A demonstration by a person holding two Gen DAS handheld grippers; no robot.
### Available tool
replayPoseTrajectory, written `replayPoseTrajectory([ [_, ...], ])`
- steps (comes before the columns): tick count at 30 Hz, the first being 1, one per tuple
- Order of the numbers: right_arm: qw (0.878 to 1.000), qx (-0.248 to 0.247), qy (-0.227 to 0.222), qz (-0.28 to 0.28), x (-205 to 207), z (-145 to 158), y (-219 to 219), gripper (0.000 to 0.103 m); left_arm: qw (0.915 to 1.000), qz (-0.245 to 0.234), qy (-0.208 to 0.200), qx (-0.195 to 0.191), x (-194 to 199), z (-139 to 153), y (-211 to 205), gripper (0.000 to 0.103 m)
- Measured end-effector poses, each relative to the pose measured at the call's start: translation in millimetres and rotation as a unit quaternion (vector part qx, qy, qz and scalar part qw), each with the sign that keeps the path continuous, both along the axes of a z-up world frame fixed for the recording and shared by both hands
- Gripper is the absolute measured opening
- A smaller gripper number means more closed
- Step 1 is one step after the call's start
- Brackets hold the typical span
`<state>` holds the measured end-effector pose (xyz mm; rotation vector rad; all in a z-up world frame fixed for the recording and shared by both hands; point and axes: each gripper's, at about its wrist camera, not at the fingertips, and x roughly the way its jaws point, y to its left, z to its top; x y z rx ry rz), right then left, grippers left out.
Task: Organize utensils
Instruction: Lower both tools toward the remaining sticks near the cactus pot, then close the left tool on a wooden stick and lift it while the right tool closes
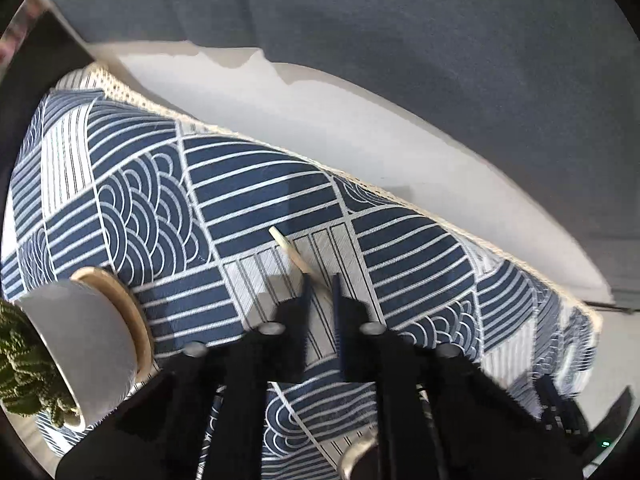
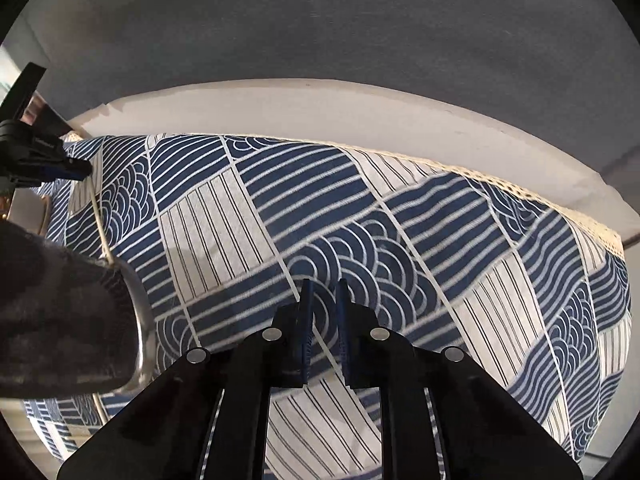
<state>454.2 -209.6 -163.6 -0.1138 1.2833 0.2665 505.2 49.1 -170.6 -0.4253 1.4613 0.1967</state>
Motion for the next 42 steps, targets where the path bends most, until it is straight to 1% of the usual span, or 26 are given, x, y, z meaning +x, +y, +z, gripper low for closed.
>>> replayPoseTrajectory([
  [1,1.0,-0.003,0.0,-0.002,-2,1,-2,0.011,0.9999,-0.001,0.0,0.011,-3,3,2,0.001],
  [2,1.0,-0.005,-0.001,-0.005,-5,2,-3,0.011,0.9993,-0.006,-0.002,0.038,-6,7,4,0.001],
  [3,1.0,-0.006,-0.003,-0.009,-8,4,-6,0.011,0.9991,-0.004,-0.004,0.042,-9,9,5,0.0],
  [7,1.0,0.009,-0.007,-0.02,-14,12,-7,0.012,0.9996,0.02,-0.013,-0.014,-24,11,16,0.0],
  [9,1.0,0.013,-0.008,-0.017,-19,16,-4,0.012,0.9981,0.05,-0.021,-0.029,-28,11,22,0.0],
  [10,1.0,0.014,-0.007,-0.014,-21,16,-3,0.014,0.9972,0.06,-0.023,-0.036,-31,11,24,0.001],
  [11,1.0,0.014,-0.005,-0.01,-21,16,1,0.02,0.9961,0.071,-0.022,-0.048,-32,10,26,0.001],
  [12,1.0,0.015,-0.004,-0.009,-22,16,3,0.026,0.9953,0.077,-0.021,-0.056,-32,9,27,0.006],
  [13,1.0,0.017,-0.005,-0.009,-20,17,5,0.042,0.9948,0.082,-0.021,-0.057,-33,9,27,0.017],
  [14,1.0,0.024,-0.005,-0.007,-18,18,6,0.054,0.9948,0.084,-0.02,-0.053,-35,9,27,0.024],
  [16,0.999,0.033,-0.004,-0.002,-14,18,8,0.054,0.9945,0.09,-0.018,-0.051,-30,9,20,0.044],
  [19,1.0,0.011,0.005,0.0,-5,7,14,0.054,0.9925,0.112,-0.01,-0.047,-19,5,8,0.053],
  [22,1.0,-0.006,0.015,-0.003,-3,2,7,0.054,0.9926,0.117,0.016,-0.029,-8,-8,-1,0.054],
  [23,1.0,-0.013,0.016,-0.005,-1,-4,14,0.054,0.9926,0.118,0.013,-0.022,-5,-8,-4,0.054],
  [24,1.0,-0.021,0.015,-0.006,-1,-6,15,0.054,0.992,0.125,0.019,0.001,-3,-8,-6,0.049],
  [26,0.999,-0.031,0.016,-0.006,0,-10,17,0.054,0.9918,0.123,0.028,0.018,3,-9,-12,0.046],
  [27,0.999,-0.032,0.017,-0.006,1,-11,17,0.054,0.9931,0.106,0.036,0.037,7,-10,-17,0.036],
  [28,0.999,-0.032,0.018,-0.008,2,-13,16,0.051,0.993,0.095,0.041,0.057,10,-9,-19,0.022],
  [29,0.999,-0.032,0.019,-0.012,3,-15,15,0.04,0.9927,0.091,0.042,0.067,11,-9,-20,0.017],
  [30,0.999,-0.028,0.022,-0.016,4,-16,12,0.034,0.9928,0.097,0.038,0.061,12,-9,-21,0.012],
  [32,0.999,-0.021,0.023,-0.027,5,-19,8,0.016,0.9929,0.096,0.039,0.059,14,-10,-21,0.012],
  [33,0.999,-0.024,0.021,-0.031,5,-18,4,0.014,0.9933,0.097,0.035,0.051,14,-11,-20,0.011],
  [36,0.999,-0.007,0.022,-0.046,6,-19,-5,0.014,0.9916,0.127,0.022,0.009,11,-9,-7,0.008],
  [38,0.998,0.005,0.026,-0.053,5,-19,-13,0.014,0.9914,0.129,0.017,-0.01,1,-1,17,0.006],
  [39,0.998,0.007,0.026,-0.056,5,-19,-17,0.014,0.9908,0.133,0.012,-0.021,-1,1,27,0.001],
  [42,0.998,-0.002,0.019,-0.058,1,-16,-30,0.014,0.9902,0.138,0.002,-0.02,-7,15,57,0.0],
])
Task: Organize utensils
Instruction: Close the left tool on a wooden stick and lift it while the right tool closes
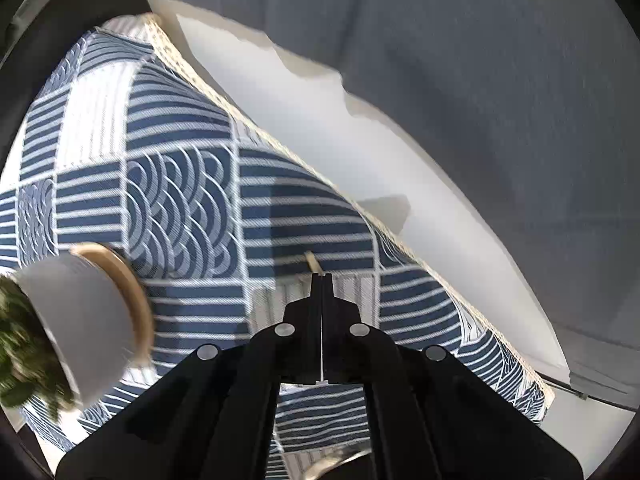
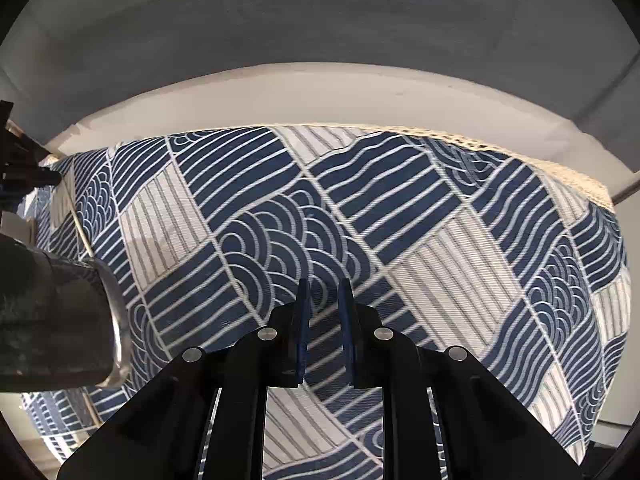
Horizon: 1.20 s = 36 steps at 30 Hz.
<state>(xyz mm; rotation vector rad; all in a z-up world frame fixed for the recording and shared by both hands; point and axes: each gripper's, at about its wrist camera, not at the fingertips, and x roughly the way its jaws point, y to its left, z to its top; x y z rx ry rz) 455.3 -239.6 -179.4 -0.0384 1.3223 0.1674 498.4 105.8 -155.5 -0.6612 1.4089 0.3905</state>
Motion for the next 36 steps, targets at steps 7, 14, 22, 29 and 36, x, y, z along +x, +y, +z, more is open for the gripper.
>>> replayPoseTrajectory([
  [7,1.0,0.019,0.007,0.001,-7,3,-9,0.015,0.9955,0.055,0.001,-0.077,-20,-2,42,0.0],
  [14,0.999,0.012,0.038,0.036,14,4,0,0.041,0.9946,0.068,0.007,-0.077,-18,6,46,0.044],
  [22,0.996,-0.025,0.067,0.043,33,-8,8,0.041,0.9952,0.085,0.043,-0.022,-3,16,55,0.019],
  [29,0.996,-0.039,0.076,0.034,51,-11,31,0.026,0.992,0.11,0.06,0.008,6,16,43,0.005],
  [36,0.997,-0.034,0.06,0.015,58,-4,11,0.012,0.9896,0.134,0.035,-0.041,20,22,101,0.004],
])
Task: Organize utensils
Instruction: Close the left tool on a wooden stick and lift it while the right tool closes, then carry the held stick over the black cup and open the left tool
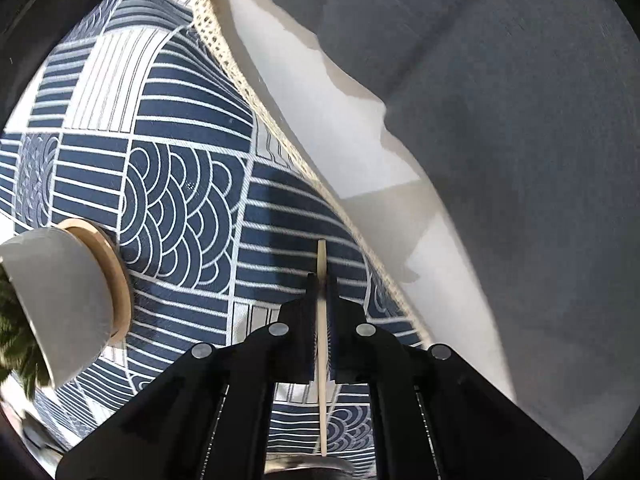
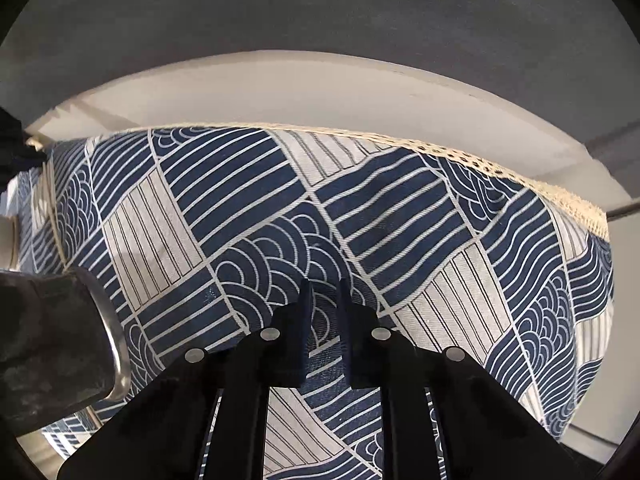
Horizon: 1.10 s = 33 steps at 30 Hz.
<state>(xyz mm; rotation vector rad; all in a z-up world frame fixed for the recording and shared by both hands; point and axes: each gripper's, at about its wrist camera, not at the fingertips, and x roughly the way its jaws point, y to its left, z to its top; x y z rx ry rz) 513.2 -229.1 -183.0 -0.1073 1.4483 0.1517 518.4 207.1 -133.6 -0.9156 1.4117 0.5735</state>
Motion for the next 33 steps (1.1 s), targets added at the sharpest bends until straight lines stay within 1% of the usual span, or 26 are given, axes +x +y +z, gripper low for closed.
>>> replayPoseTrajectory([
  [1,1.0,0.007,-0.003,0.0,-2,6,-11,0.012,1.0,0.0,-0.003,-0.004,0,1,7,0.004],
  [3,1.0,0.005,-0.009,0.005,-5,9,-19,0.012,1.0,-0.004,-0.002,0.004,1,5,20,0.004],
  [5,1.0,0.004,-0.013,0.006,-6,9,-24,0.012,0.9999,0.003,-0.01,-0.007,-7,9,41,0.004],
  [8,1.0,0.009,-0.014,0.001,-9,10,-27,0.013,0.9998,-0.009,-0.015,0.008,-11,25,60,0.004],
  [11,0.999,0.017,-0.028,0.003,-23,18,-26,0.013,0.9989,-0.026,-0.03,0.023,-17,49,65,0.004],
  [13,0.999,0.025,-0.042,0.009,-33,25,-18,0.013,0.9971,-0.047,-0.051,0.032,-16,73,71,0.004],
  [15,0.997,0.044,-0.065,0.022,-43,38,-12,0.013,0.9941,-0.075,-0.068,0.04,-22,92,74,0.004],
  [18,0.993,0.067,-0.088,0.04,-57,58,-7,0.013,0.9898,-0.097,-0.094,0.045,-33,116,79,0.004],
  [20,0.991,0.07,-0.099,0.056,-63,68,-3,0.013,0.987,-0.109,-0.106,0.052,-45,130,78,0.004],
  [21,0.99,0.067,-0.104,0.063,-64,74,-1,0.013,0.9849,-0.116,-0.114,0.059,-50,140,81,0.004],
  [22,0.99,0.065,-0.107,0.065,-60,84,-1,0.013,0.9819,-0.122,-0.123,0.077,-57,152,84,0.004],
  [23,0.989,0.063,-0.112,0.066,-69,88,4,0.013,0.979,-0.128,-0.127,0.095,-65,157,74,0.004],
  [24,0.989,0.061,-0.117,0.064,-78,92,8,0.012,0.9745,-0.138,-0.134,0.116,-75,169,75,0.004],
  [25,0.989,0.062,-0.122,0.061,-87,100,10,0.013,0.9722,-0.142,-0.142,0.121,-83,178,74,0.004],
  [26,0.988,0.064,-0.126,0.061,-90,107,6,0.012,0.9701,-0.145,-0.148,0.126,-95,176,60,0.004],
  [27,0.987,0.068,-0.134,0.061,-96,118,7,0.012,0.9658,-0.152,-0.155,0.142,-104,180,52,0.004],
  [28,0.985,0.072,-0.143,0.061,-103,127,11,0.012,0.9623,-0.157,-0.163,0.151,-114,185,40,0.004],
  [29,0.984,0.075,-0.149,0.062,-109,129,22,0.012,0.9597,-0.161,-0.172,0.153,-123,192,28,0.004],
  [31,0.979,0.092,-0.169,0.068,-117,148,31,0.012,0.9507,-0.169,-0.194,0.172,-146,208,14,0.004],
  [32,0.977,0.098,-0.177,0.071,-120,153,35,0.012,0.9468,-0.175,-0.206,0.174,-154,203,0,0.004],
  [33,0.974,0.108,-0.186,0.075,-124,161,38,0.012,0.9423,-0.181,-0.225,0.17,-162,215,-4,0.004],
])
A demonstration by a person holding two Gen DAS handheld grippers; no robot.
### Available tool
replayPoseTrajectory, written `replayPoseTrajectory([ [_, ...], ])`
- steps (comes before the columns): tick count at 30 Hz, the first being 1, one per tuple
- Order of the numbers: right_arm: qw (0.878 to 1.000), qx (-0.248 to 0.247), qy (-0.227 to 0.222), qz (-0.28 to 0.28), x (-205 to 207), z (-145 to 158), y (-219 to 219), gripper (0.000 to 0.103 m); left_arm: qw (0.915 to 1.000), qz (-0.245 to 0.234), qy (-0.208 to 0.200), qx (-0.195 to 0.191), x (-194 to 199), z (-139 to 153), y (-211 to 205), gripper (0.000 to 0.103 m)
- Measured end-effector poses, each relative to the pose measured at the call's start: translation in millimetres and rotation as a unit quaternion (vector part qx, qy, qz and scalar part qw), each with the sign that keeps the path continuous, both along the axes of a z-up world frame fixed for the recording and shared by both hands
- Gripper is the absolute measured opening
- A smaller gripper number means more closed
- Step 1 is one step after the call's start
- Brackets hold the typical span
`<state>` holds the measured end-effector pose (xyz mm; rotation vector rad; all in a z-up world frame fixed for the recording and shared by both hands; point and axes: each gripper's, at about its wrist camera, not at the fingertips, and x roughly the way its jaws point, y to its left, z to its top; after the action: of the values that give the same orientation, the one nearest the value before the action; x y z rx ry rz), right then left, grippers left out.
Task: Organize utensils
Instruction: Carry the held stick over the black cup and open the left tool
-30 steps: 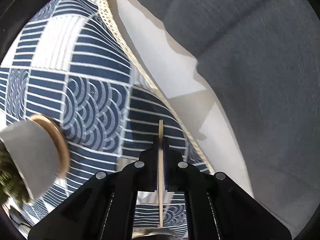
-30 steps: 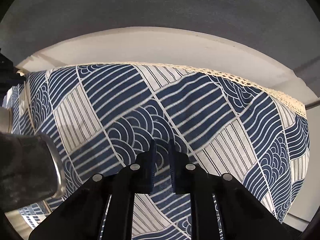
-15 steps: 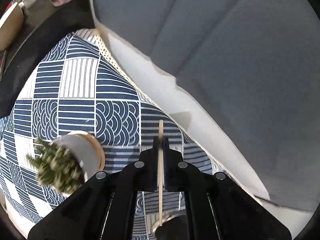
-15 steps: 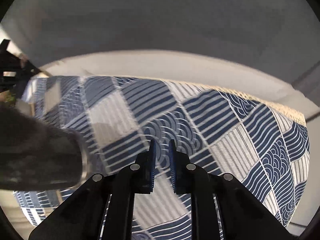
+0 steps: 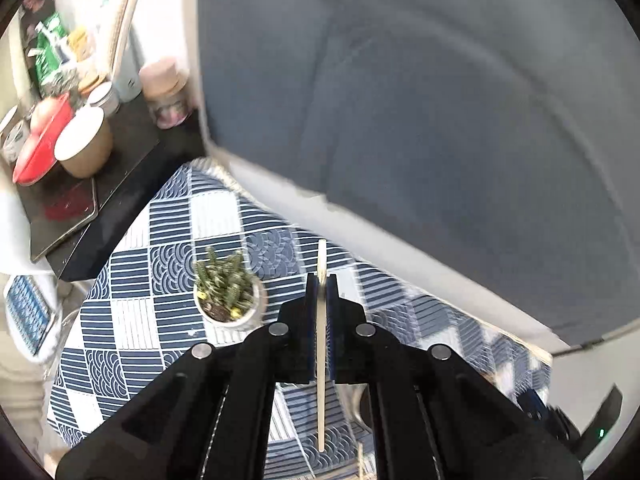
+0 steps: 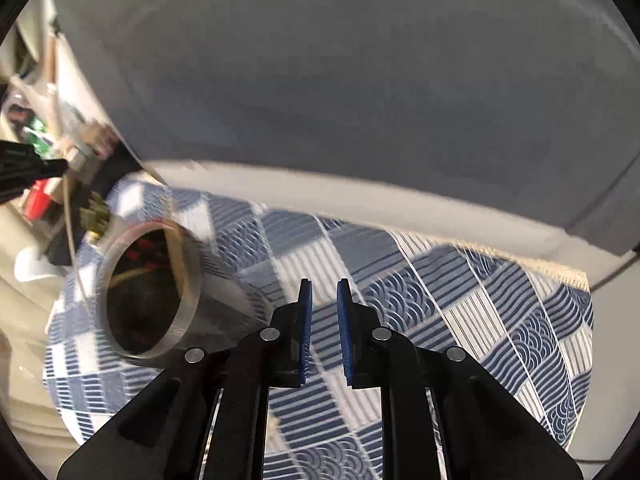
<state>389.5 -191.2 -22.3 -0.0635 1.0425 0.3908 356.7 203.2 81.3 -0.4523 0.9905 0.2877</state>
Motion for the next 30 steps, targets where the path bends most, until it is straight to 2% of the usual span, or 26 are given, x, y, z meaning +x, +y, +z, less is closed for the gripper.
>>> replayPoseTrajectory([
  [1,1.0,0.009,-0.008,0.006,-3,10,2,0.013,0.9999,-0.007,-0.012,-0.005,-9,-16,-31,0.004],
  [3,0.999,0.03,-0.028,0.018,-11,29,7,0.012,0.9978,-0.033,-0.05,-0.026,-23,6,-57,0.004],
  [5,0.998,0.045,-0.042,0.024,-16,42,9,0.013,0.9959,-0.049,-0.074,-0.018,-39,7,-84,0.004],
  [8,0.996,0.071,-0.053,0.027,-23,55,9,0.013,0.9897,-0.08,-0.115,-0.031,-49,24,-102,0.004],
  [12,0.993,0.093,-0.065,0.041,-28,65,11,0.013,0.9792,-0.115,-0.163,-0.037,-57,62,-132,0.004],
  [15,0.988,0.121,-0.081,0.058,-30,70,16,0.013,0.9701,-0.135,-0.199,-0.034,-55,69,-147,0.004],
  [16,0.985,0.132,-0.083,0.067,-30,69,18,0.013,0.9673,-0.139,-0.209,-0.037,-53,68,-149,0.004],
  [18,0.982,0.15,-0.089,0.077,-31,68,21,0.013,0.9637,-0.14,-0.227,-0.01,-47,64,-157,0.004],
  [20,0.98,0.159,-0.086,0.083,-30,64,24,0.013,0.9581,-0.15,-0.243,-0.013,-39,52,-163,0.004],
  [23,0.981,0.146,-0.085,0.097,-32,51,31,0.013,0.9513,-0.169,-0.258,-0.007,-35,26,-171,0.004],
  [27,0.984,0.119,-0.076,0.11,-32,35,37,0.013,0.9524,-0.184,-0.243,-0.012,-29,-8,-178,0.004],
  [30,0.986,0.113,-0.067,0.107,-31,27,37,0.014,0.9528,-0.189,-0.238,-0.01,-29,-19,-180,0.005],
])
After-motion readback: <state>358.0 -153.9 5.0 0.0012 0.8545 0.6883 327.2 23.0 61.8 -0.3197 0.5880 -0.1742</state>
